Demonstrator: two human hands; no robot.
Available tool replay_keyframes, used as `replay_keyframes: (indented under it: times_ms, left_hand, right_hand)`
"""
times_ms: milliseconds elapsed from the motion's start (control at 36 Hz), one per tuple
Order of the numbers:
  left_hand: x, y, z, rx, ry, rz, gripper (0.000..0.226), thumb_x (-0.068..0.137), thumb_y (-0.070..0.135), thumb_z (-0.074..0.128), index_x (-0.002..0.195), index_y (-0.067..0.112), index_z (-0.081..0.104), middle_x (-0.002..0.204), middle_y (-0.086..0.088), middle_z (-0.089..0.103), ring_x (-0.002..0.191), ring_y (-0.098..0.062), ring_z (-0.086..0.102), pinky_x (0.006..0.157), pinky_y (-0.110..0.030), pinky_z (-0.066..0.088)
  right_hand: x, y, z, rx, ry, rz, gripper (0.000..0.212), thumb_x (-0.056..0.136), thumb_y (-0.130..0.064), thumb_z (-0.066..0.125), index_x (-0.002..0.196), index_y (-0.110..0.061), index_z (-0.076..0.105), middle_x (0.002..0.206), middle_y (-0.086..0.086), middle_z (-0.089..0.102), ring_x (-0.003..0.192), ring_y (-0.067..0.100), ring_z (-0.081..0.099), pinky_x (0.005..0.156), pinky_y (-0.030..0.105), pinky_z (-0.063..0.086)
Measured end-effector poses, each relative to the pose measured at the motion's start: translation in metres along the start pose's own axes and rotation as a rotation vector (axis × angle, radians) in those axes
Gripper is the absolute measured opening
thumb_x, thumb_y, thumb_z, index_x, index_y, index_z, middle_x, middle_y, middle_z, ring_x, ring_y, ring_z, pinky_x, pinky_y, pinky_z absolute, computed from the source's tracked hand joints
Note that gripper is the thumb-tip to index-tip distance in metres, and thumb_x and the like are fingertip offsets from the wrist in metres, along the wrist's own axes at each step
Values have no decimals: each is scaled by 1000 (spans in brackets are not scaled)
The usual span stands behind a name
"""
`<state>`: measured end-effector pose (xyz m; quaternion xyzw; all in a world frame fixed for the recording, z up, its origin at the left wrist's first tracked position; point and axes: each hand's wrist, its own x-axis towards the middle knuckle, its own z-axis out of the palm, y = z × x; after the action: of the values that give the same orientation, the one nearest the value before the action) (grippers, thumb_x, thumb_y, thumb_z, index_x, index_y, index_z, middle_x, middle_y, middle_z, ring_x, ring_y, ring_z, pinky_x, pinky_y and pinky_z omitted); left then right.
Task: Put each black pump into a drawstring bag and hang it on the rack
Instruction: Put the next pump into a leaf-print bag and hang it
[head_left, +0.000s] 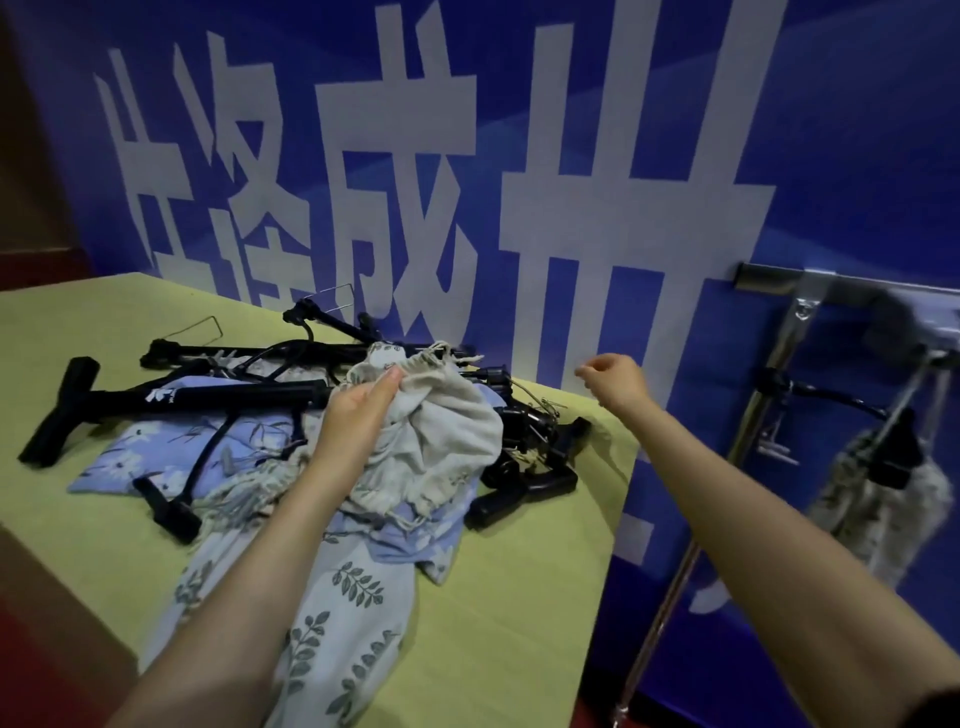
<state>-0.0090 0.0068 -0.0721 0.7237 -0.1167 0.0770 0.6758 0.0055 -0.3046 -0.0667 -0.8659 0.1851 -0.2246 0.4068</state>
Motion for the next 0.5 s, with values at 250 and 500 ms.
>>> replay_keyframes:
  times_ms: [250, 500]
  left_hand:
    - [7, -10, -1, -3, -14, -3, 36, 93, 46, 55, 79, 14, 50, 76, -9, 43, 66, -21, 37, 57, -29, 29]
    - [11, -15, 5, 54, 21, 48, 50, 96, 39, 54, 57, 23, 26, 51, 4, 24, 42, -9, 22, 40, -16, 20]
  right_hand:
    - [21, 33, 13, -272, -283, 38, 26, 91, -29, 65, 113, -16, 65, 105, 3, 59, 91, 15, 54, 57, 18, 39]
    - [34, 41, 28, -351, -253, -59, 9, 90, -30, 66, 91, -21, 64, 94, 3, 64, 84, 14, 59, 59, 19, 43]
